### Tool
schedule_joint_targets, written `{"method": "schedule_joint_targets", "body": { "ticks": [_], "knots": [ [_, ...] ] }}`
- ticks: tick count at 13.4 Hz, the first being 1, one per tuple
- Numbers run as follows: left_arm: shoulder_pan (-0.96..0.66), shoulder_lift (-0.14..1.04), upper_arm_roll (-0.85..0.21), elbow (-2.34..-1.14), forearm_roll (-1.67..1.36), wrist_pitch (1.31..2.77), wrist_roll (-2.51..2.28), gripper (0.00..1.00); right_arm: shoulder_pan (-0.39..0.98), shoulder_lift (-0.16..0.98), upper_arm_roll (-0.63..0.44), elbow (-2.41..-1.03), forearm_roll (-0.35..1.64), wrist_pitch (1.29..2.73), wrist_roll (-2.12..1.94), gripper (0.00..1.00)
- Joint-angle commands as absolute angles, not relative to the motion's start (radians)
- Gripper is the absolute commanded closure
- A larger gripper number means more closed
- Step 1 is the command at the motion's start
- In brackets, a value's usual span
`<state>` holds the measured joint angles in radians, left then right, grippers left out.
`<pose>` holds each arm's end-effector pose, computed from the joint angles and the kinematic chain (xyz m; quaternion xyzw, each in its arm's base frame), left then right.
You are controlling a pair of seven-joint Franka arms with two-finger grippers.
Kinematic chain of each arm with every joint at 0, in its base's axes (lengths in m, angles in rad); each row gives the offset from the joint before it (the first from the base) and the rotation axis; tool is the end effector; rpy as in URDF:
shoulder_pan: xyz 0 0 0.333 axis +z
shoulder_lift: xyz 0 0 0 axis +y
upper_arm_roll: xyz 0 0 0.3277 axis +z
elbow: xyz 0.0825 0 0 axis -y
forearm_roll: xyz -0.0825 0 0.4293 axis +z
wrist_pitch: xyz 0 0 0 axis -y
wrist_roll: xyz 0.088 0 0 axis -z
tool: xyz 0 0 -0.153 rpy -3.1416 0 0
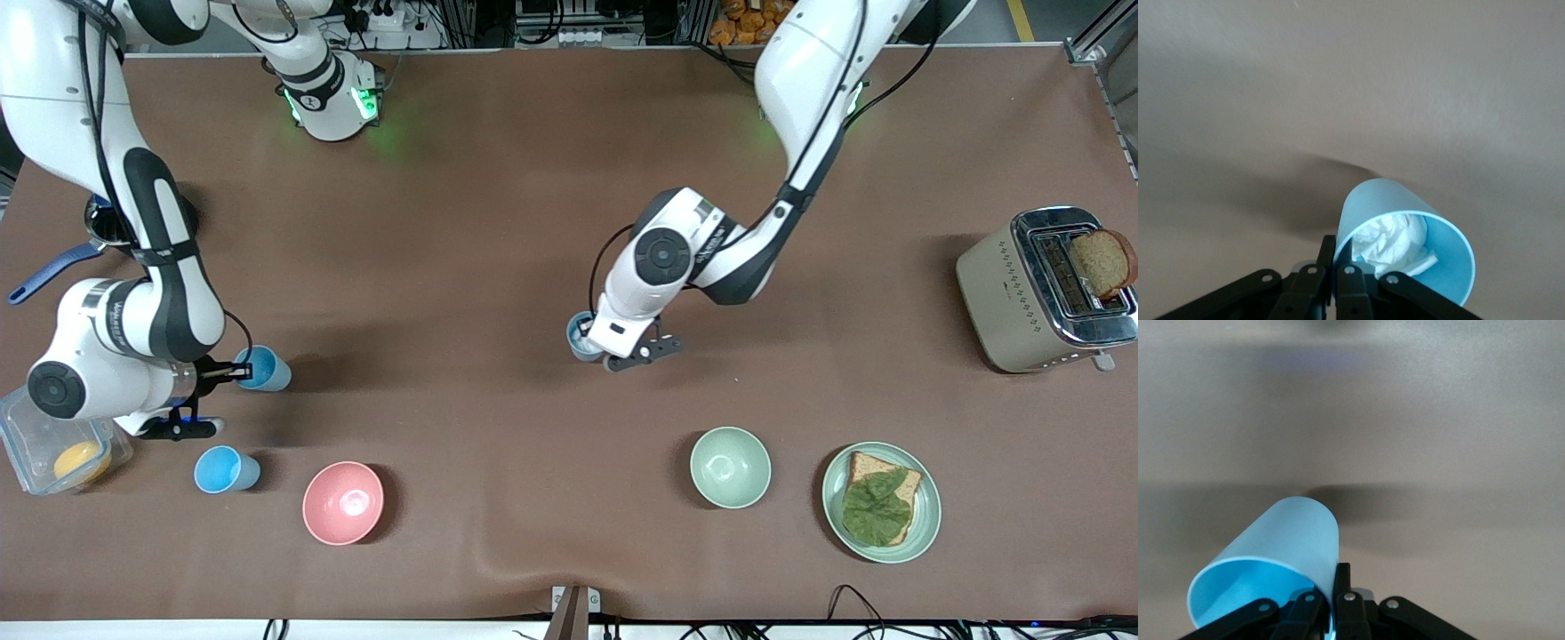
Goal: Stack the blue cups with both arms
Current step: 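Place the left gripper's cup mid-table while the right gripper lifts its cup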
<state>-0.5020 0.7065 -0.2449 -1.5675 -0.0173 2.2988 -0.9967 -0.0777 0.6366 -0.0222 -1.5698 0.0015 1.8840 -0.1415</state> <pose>0.5624 -0.4976 0.1766 0.9833 0.1593 -0.0510 0.0713 0.6873 -0.0676 0.1861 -0.9868 -0.0213 0.1600 0.0132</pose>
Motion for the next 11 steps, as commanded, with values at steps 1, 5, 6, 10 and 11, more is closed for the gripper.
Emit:
{"method": "schedule_joint_targets", "body": {
  "ticks": [1,5,6,10,11],
  "knots": [
    [-0.541,0.739,-0.230,-1.529,-0.005,2.292,-1.045,1.00,-0.037,0.539,-0.014,-1.580,-0.002,1.801,-0.158,1.00],
    [-0.587,0.744,-0.230,-1.531,-0.003,2.292,-1.080,1.00,0.075,0.517,-0.014,-1.523,0.075,1.703,-0.112,1.00],
    [-0.588,0.744,-0.230,-1.532,-0.002,2.292,-1.080,1.00,0.092,0.522,-0.015,-1.522,0.124,1.704,-0.086,1.00],
    [-0.560,0.686,-0.229,-1.534,0.000,2.280,-1.080,0.00,0.169,0.523,-0.015,-1.522,0.195,1.712,0.026,1.00],
    [-0.533,0.645,-0.229,-1.535,0.002,2.264,-1.080,0.00,0.185,0.525,-0.015,-1.522,0.216,1.713,0.047,1.00]
  ]
}}
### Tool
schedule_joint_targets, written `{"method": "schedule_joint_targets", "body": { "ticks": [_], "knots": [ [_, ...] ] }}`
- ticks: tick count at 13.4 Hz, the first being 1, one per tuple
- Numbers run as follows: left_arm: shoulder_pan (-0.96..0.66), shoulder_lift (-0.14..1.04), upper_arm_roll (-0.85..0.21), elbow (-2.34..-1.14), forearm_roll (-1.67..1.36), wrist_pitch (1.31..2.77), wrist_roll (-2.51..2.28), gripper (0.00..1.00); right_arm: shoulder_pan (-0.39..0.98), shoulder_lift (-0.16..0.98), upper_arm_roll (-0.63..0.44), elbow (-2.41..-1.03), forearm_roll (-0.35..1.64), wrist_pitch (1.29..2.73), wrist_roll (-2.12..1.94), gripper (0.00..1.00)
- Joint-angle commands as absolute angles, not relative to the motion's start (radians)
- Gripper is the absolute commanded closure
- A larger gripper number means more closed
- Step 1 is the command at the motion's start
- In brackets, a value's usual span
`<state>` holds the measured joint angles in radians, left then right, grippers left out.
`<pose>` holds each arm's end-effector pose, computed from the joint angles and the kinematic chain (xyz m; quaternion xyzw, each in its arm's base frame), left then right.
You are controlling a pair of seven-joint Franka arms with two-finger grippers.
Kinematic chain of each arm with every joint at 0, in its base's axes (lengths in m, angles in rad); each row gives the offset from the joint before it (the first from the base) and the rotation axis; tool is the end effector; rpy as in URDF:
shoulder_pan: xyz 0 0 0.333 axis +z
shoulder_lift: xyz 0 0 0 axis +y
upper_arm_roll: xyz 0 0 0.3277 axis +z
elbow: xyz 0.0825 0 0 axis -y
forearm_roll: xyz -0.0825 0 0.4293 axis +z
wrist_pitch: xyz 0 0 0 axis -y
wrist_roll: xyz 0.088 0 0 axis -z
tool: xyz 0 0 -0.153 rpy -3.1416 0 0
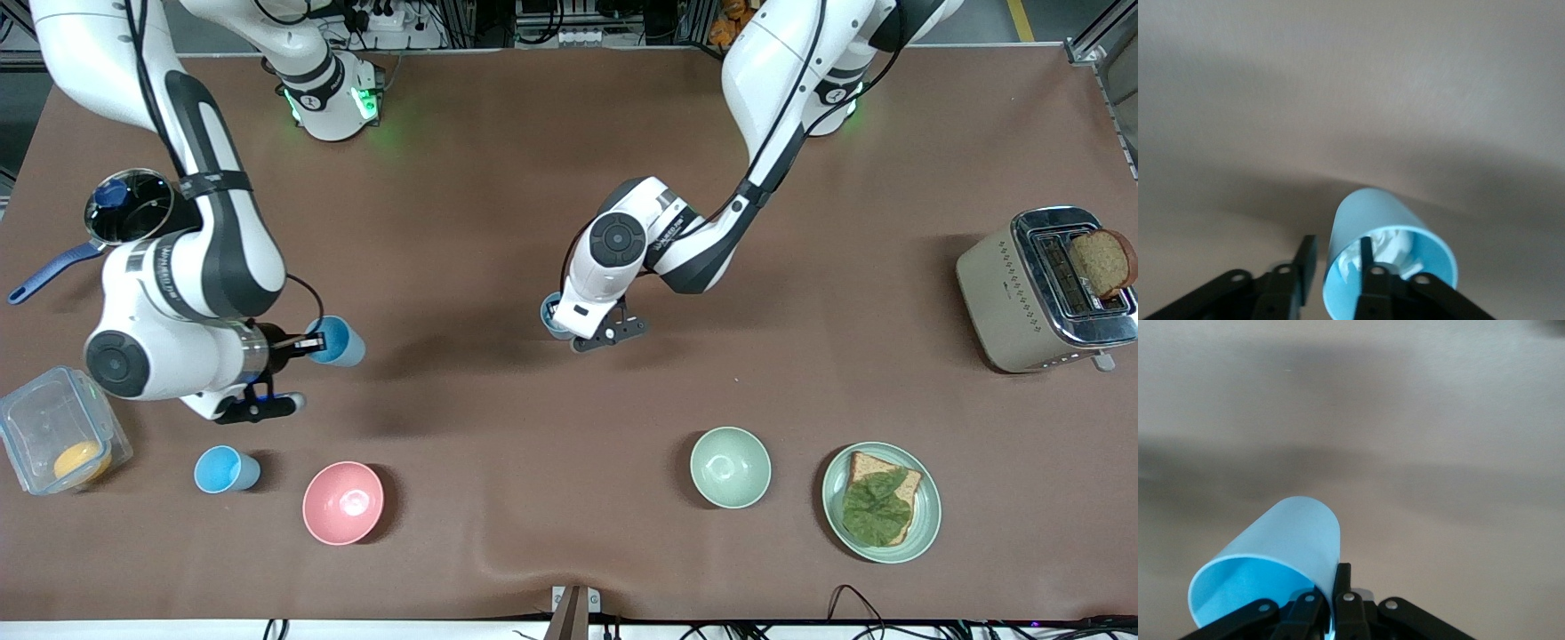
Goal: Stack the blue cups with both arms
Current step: 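Place the left gripper's cup mid-table while the right gripper lifts its cup, then lower the right gripper's cup into the placed cup while the left gripper withdraws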
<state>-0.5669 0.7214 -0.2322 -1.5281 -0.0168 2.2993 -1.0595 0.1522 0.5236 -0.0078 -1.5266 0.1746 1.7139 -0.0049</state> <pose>0.5451 -0.5329 0.1830 0.9824 0.1648 -0.0454 0.0757 0.6771 0.1234 0.2791 -0.9816 -0.0468 0.1719 0.0692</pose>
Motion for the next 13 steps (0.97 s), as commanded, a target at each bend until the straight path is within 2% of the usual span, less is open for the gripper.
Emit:
{"method": "schedule_joint_targets", "body": {
  "ticks": [1,6,9,13],
  "knots": [
    [-0.516,0.597,-0.229,-1.536,0.002,2.226,-1.078,0.00,0.207,0.525,-0.015,-1.522,0.238,1.715,0.081,1.00],
    [-0.368,0.372,-0.224,-1.540,0.026,2.014,-1.066,0.00,0.359,0.532,-0.015,-1.520,0.268,1.787,0.361,1.00],
    [-0.258,0.292,-0.224,-1.540,0.069,1.918,-0.932,0.00,0.481,0.561,-0.015,-1.476,0.307,1.824,0.565,1.00],
    [-0.099,0.194,-0.229,-1.534,0.066,1.826,-0.698,0.00,0.580,0.598,-0.015,-1.459,0.310,1.922,0.767,1.00]
  ]
}}
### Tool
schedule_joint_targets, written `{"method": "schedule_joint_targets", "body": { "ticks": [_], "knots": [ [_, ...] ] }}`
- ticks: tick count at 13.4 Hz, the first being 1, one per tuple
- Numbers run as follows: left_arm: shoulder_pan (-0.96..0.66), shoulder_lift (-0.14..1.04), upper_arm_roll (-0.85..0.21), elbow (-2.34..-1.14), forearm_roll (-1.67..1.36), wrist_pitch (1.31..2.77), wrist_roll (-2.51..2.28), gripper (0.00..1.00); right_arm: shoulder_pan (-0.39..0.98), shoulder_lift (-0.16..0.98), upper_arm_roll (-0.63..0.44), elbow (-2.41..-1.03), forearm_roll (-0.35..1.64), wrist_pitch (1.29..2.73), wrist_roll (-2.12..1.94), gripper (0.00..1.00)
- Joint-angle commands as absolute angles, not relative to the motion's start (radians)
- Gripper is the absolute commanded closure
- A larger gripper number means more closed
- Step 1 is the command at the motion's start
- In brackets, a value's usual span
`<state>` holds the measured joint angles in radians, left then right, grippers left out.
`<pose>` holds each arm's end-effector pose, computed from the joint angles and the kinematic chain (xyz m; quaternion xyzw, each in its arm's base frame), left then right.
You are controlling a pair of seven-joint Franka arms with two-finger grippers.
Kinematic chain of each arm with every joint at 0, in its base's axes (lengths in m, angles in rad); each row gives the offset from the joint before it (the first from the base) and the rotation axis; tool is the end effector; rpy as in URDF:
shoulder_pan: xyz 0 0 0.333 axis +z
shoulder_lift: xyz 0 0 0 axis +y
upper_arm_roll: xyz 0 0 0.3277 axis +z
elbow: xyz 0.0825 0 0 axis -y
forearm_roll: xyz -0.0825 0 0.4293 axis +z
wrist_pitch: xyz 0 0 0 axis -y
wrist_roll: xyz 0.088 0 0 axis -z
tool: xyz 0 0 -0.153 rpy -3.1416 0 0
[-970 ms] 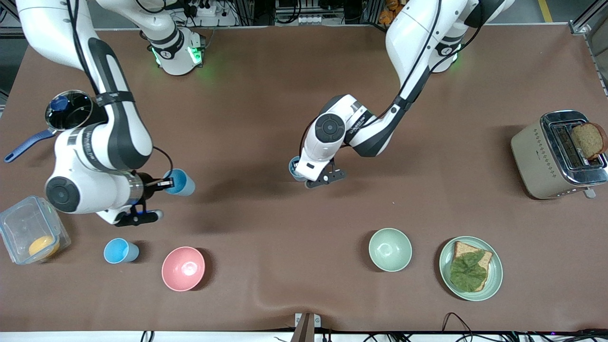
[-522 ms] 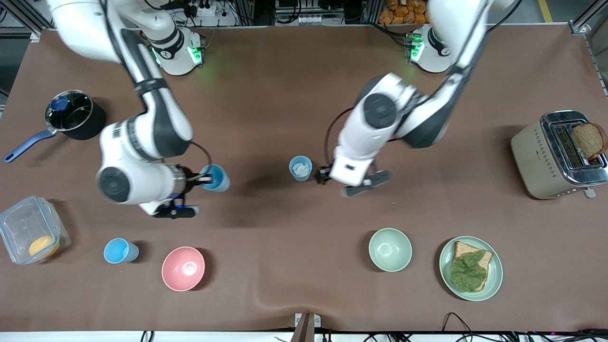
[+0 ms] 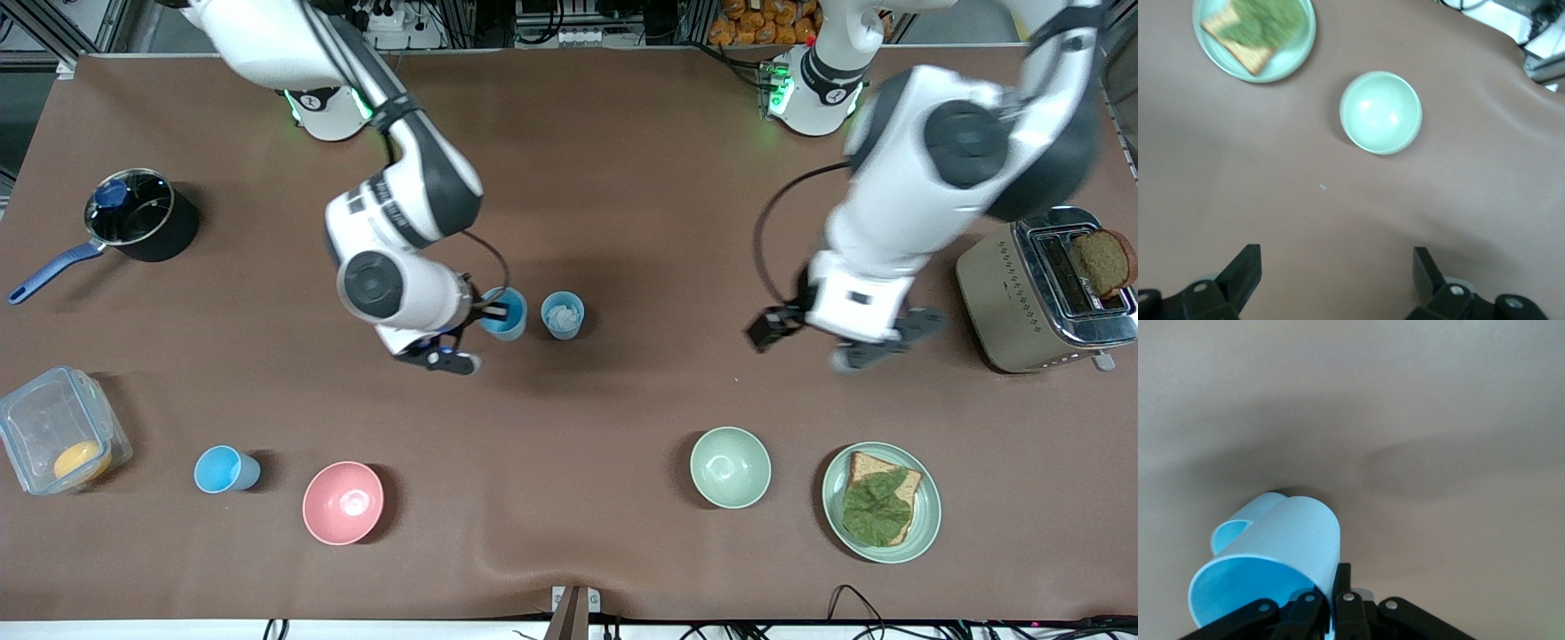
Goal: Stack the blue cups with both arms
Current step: 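Lower the right gripper's cup into the placed cup while the left gripper withdraws, then open the right gripper and lift it off the stacked cups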
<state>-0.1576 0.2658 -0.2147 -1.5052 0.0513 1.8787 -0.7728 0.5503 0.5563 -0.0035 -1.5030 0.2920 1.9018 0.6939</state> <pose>0.6646 -0.2383 0.4840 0.9786 0.1975 0.0462 0.0333 0.6027 0.4063 0.2785 -0.9795 0.1301 0.1403 0.0626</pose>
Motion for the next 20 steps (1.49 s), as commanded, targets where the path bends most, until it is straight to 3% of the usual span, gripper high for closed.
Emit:
{"method": "schedule_joint_targets", "body": {
  "ticks": [1,5,13,14,15,16,20],
  "knots": [
    [-0.045,0.180,-0.238,-1.531,0.051,1.804,-0.630,0.00,0.592,0.607,-0.014,-1.450,0.311,1.934,0.791,1.00],
    [0.032,0.109,-0.241,-1.520,0.046,1.685,-0.381,0.00,0.653,0.630,-0.015,-1.443,0.359,1.980,0.853,1.00],
    [-0.057,-0.012,-0.016,-1.514,0.041,1.447,-0.128,0.00,0.657,0.646,-0.015,-1.448,0.374,1.979,0.851,1.00],
    [-0.057,-0.027,-0.003,-1.522,0.041,1.440,-0.094,0.00,0.655,0.650,-0.015,-1.448,0.399,1.976,0.848,0.67],
    [-0.057,-0.034,0.012,-1.528,0.041,1.440,-0.071,0.00,0.650,0.652,-0.015,-1.450,0.414,1.974,0.853,0.11],
    [-0.060,-0.032,0.032,-1.523,0.038,1.445,-0.060,0.00,0.649,0.650,-0.015,-1.451,0.414,1.971,0.853,0.00],
    [-0.066,-0.069,0.051,-1.538,0.021,1.437,-0.057,0.00,0.632,0.631,-0.028,-1.447,0.397,1.965,0.822,0.00]
  ]
}}
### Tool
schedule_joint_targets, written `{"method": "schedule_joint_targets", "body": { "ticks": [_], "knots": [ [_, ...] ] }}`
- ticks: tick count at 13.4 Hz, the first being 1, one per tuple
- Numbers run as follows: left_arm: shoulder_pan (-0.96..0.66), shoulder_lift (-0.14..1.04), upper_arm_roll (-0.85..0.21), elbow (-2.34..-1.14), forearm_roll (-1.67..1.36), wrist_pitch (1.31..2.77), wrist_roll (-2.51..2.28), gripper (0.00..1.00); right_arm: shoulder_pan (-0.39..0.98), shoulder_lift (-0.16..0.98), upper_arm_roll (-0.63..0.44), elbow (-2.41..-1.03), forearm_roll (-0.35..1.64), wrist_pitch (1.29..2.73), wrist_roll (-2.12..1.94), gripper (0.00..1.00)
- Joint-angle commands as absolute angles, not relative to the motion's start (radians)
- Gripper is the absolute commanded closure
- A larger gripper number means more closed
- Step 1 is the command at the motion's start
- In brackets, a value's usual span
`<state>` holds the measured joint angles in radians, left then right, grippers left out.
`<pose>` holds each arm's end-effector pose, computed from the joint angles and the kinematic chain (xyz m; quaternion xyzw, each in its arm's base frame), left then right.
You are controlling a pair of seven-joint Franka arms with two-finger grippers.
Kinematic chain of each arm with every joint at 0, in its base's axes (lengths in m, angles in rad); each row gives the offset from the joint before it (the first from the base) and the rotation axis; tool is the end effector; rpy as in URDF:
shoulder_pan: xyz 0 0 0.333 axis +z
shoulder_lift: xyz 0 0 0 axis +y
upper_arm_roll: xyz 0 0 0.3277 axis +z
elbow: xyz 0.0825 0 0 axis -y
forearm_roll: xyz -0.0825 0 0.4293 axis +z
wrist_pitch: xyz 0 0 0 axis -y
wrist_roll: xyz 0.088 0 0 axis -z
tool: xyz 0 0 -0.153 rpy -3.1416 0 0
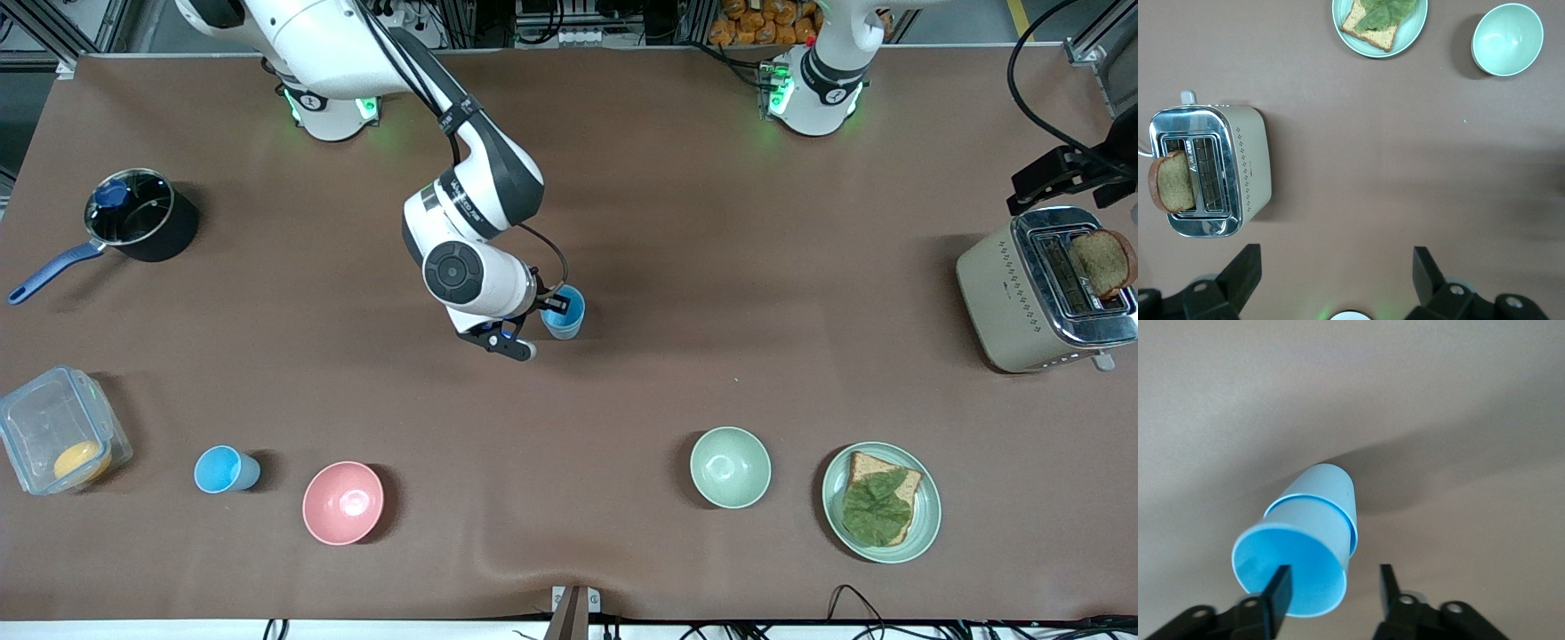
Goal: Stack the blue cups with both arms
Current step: 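Open the right gripper and lift it off the stacked cups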
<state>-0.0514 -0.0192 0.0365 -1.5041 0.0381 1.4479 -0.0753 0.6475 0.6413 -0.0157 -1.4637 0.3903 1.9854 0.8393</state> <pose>0.5791 -0.0022 0.6252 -0.9991 -0.0322 0.0176 0.0194 0.5781 0.4743 0.2427 -0.9659 0.1884 0.1559 0.0852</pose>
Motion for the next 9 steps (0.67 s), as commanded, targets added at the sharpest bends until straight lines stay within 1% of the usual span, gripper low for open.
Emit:
{"method": "schedule_joint_targets", "body": {
  "ticks": [1,3,6,9],
  "knots": [
    [-0.067,-0.077,0.058,-1.554,0.021,1.437,-0.057,0.00,0.602,0.615,-0.032,-1.450,0.394,1.950,0.781,0.00],
    [-0.066,-0.078,0.063,-1.557,0.021,1.437,-0.055,0.00,0.536,0.578,-0.043,-1.451,0.350,1.860,0.659,0.00],
    [-0.061,-0.071,0.061,-1.551,0.029,1.437,-0.055,0.00,0.451,0.499,-0.043,-1.456,0.166,1.731,0.481,0.00],
    [-0.063,-0.090,0.060,-1.565,0.021,1.437,-0.055,0.00,0.323,0.439,-0.041,-1.456,0.163,1.648,0.281,0.00]
  ]
}}
